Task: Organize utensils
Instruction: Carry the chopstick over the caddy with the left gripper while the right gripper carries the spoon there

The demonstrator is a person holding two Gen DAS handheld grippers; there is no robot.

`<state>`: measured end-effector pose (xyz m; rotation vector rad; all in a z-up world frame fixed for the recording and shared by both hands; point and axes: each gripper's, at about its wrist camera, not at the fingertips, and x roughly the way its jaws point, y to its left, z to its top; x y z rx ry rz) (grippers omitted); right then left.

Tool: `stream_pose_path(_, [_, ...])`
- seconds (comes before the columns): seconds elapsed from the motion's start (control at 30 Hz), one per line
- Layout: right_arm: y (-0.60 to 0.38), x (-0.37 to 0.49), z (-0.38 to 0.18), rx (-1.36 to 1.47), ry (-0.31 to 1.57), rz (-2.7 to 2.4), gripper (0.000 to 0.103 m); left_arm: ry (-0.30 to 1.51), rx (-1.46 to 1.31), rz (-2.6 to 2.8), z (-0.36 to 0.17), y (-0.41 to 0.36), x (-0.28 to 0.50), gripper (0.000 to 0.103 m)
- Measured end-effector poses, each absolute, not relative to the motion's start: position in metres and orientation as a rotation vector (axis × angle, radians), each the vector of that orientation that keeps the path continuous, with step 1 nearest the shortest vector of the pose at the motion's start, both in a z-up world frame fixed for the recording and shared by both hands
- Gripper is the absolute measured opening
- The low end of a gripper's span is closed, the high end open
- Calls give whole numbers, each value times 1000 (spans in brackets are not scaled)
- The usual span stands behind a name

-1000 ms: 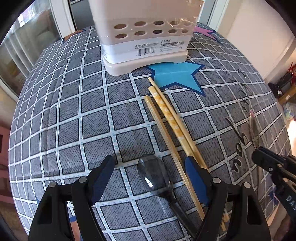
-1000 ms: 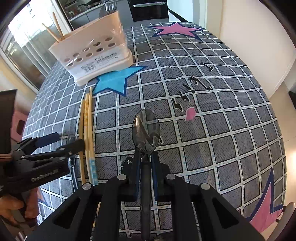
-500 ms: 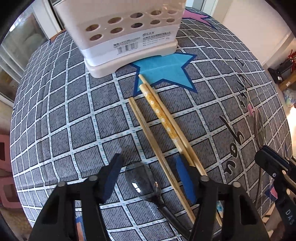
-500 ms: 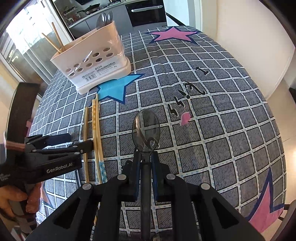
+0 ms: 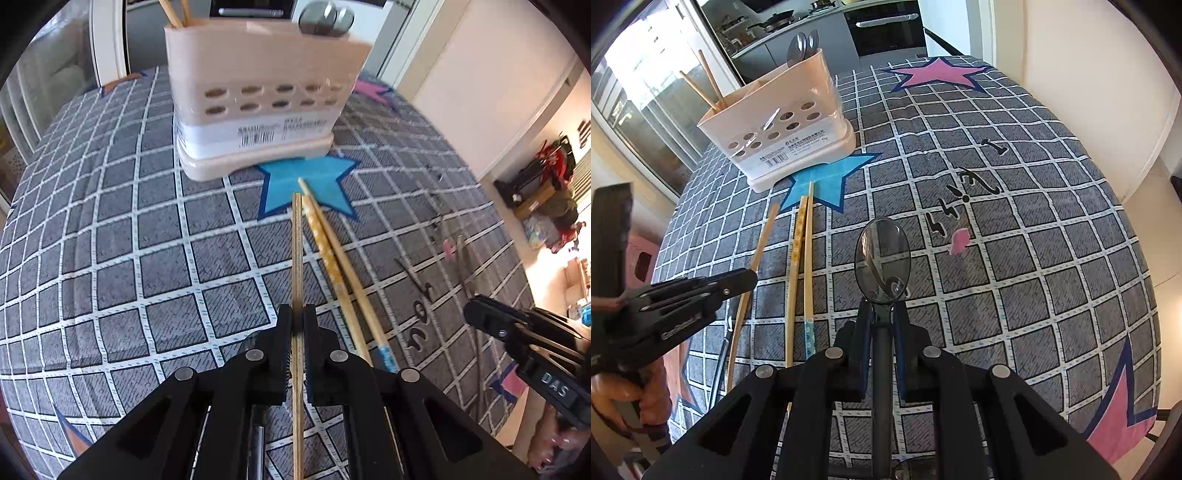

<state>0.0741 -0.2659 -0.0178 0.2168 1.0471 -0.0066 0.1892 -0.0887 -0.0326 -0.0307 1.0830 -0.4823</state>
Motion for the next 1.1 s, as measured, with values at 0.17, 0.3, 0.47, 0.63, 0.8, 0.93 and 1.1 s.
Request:
stream_pose_path(0.17, [-257,75,-10,188,1022,20,12,986,-57,-483,-14,-70,169,38])
stream_pose_path(0.3, [-251,77,-1,173,1004,42,12,915,-82,-494,6,-56,163,38])
stream_pose_path(0.47, [-246,83,16,178,975,74,13,839,-125,-501,37,-32,161,38])
stream_pose_path(0.63, [-243,93,38,182,944,103,13,765,-147,-503,68,-22,168,38])
stream_pose_path(0.8, [-241,110,59,190,911,127,13,694,-157,-500,99,-15,181,38])
stream_pose_path(0.93, [-241,130,79,187,871,138,13,644,-161,-487,122,-13,197,38])
stream_pose_path(1.1, [-238,162,107,196,820,166,13,584,-178,-470,151,-11,231,38])
